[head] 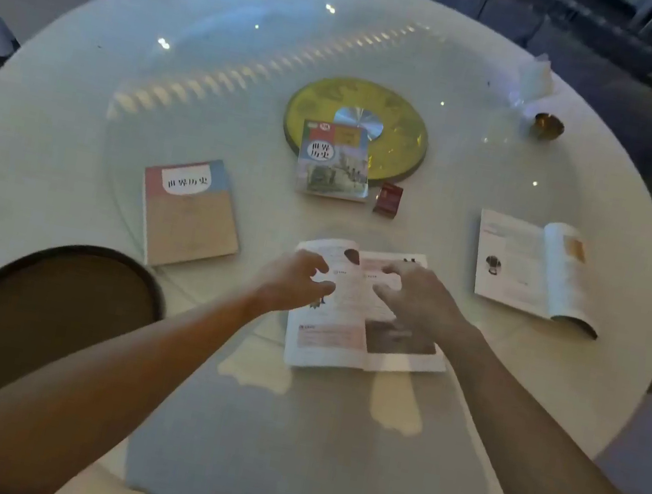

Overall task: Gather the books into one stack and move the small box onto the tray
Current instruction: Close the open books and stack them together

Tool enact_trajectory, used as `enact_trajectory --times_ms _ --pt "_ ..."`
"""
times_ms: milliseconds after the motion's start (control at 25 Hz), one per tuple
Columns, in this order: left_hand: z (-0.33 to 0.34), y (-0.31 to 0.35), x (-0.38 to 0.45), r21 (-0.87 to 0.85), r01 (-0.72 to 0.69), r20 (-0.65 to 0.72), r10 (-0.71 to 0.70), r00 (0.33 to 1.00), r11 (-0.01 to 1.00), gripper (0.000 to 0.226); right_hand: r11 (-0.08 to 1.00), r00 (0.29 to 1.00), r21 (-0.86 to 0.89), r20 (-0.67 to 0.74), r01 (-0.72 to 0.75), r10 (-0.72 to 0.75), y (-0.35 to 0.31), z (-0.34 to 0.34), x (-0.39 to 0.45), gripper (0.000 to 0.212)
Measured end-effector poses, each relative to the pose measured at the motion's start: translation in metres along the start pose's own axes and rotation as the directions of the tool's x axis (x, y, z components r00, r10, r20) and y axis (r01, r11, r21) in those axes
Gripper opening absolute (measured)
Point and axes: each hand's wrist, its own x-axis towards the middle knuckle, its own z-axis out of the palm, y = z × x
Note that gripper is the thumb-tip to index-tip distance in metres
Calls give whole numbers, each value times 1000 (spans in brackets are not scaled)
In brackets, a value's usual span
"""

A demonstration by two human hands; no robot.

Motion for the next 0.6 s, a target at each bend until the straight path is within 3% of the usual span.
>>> enact_trajectory --times_ms 160,320,440,600 --pt "36 -9 3 -205 154 69 -142 987 967 39 993 999 116 -13 -34 36 16 23 -5 31" --pt "73 -22 12 -384 353 98 -343 934 853 47 960 983 213 81 -181 167 46 48 -2 42" --pt "93 -30 11 -410 442 96 -443 891 798 64 907 958 311 136 -285 254 78 63 2 41" --pt "109 -35 17 -455 510 80 -537 840 730 64 833 919 397 91 -386 383 114 74 5 39"
